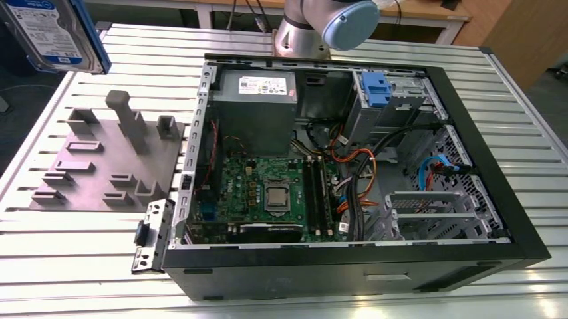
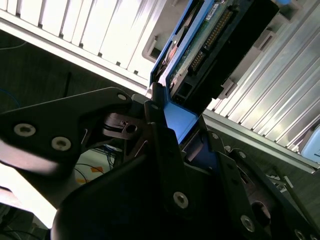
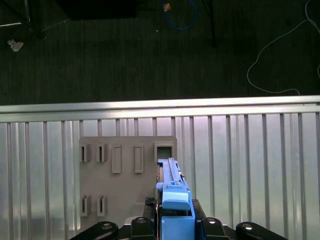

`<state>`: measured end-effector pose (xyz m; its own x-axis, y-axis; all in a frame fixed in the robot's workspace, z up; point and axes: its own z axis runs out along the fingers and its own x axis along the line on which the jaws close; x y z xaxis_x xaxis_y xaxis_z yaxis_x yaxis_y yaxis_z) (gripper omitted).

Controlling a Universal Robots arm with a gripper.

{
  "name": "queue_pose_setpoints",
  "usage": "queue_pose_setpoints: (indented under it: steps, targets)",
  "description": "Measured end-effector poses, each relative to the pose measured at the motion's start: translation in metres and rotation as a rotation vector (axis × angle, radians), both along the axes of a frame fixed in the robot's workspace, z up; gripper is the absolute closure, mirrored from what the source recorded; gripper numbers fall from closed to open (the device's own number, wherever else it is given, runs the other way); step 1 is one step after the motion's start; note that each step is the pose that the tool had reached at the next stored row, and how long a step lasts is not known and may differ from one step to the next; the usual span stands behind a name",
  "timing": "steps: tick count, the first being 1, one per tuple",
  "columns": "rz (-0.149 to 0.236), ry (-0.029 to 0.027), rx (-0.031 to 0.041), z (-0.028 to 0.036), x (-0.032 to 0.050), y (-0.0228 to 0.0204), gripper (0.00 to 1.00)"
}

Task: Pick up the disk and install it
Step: 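Pick up the disk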

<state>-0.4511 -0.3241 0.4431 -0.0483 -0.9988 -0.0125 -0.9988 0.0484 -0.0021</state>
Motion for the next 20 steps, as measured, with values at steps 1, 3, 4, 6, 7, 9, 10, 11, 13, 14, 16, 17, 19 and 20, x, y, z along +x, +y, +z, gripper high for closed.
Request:
queue_pose_setpoints:
  steps: [1, 3, 4, 6, 7, 9, 10, 11, 13, 14, 16, 17, 19, 20]
  targets:
    - [0.0, 0.0, 0.0, 0.0002, 0.0, 0.0, 0.64]
    - [0.0, 0.0, 0.0, 0.0006, 0.0, 0.0, 0.64]
    - [0.0, 0.0, 0.0, 0.0008, 0.0, 0.0, 0.64]
    - [0.0, 0.0001, 0.0, 0.0012, 0.0, 0.0, 0.64]
    - [0.0, 0.0, 0.0, 0.0014, 0.0, 0.0, 0.64]
    - [0.0, -0.0001, 0.0, 0.0018, 0.0, 0.0, 0.64]
    - [0.0, -0.0001, 0.0, 0.002, 0.0, 0.0, 0.64]
    - [0.0, 0.0, 0.0, 0.0023, 0.0, 0.0, 0.64]
    - [0.0, -0.0001, 0.0, 0.0027, 0.0, 0.0, 0.64]
    - [0.0, 0.0, -0.0001, 0.0029, 0.0, 0.0, 0.64]
    - [0.0, -0.0001, 0.0, 0.0035, 0.0001, 0.0, 0.64]
    - [0.0, 0.0, 0.0, 0.0038, 0.0001, 0.0, 0.64]
    - [0.0, 0.0, 0.0, 0.0046, 0.0001, 0.0, 0.64]
    - [0.0, 0.0, 0.0, 0.0049, 0.0002, 0.0, 0.64]
